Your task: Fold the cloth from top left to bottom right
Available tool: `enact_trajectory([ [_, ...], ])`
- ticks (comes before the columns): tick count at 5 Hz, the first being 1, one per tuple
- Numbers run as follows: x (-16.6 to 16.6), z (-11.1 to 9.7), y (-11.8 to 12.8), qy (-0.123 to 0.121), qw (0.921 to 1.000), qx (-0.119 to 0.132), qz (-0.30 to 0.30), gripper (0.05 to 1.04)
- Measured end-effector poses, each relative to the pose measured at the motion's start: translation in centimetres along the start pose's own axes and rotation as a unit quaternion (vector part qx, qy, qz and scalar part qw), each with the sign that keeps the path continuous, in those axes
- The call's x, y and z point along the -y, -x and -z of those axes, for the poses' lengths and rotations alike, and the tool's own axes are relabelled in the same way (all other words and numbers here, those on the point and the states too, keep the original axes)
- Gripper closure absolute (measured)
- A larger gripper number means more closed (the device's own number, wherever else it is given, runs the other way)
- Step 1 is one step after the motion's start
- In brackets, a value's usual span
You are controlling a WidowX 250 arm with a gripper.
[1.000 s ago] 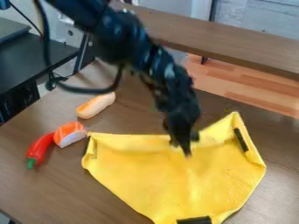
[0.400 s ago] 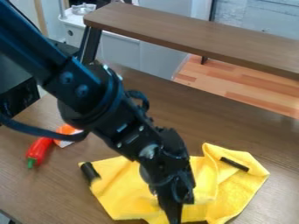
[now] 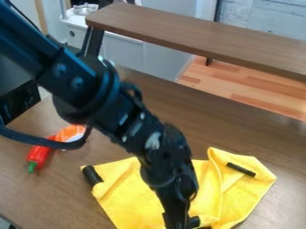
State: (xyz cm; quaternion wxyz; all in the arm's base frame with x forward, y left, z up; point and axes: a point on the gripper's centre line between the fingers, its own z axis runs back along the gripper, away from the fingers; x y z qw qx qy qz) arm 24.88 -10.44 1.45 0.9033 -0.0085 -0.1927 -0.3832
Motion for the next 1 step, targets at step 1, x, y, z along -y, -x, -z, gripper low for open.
enact_trajectory([
  [1,-0.75,-2.47,-0.5,0.018,0.9989,-0.008,-0.042,0.082],
])
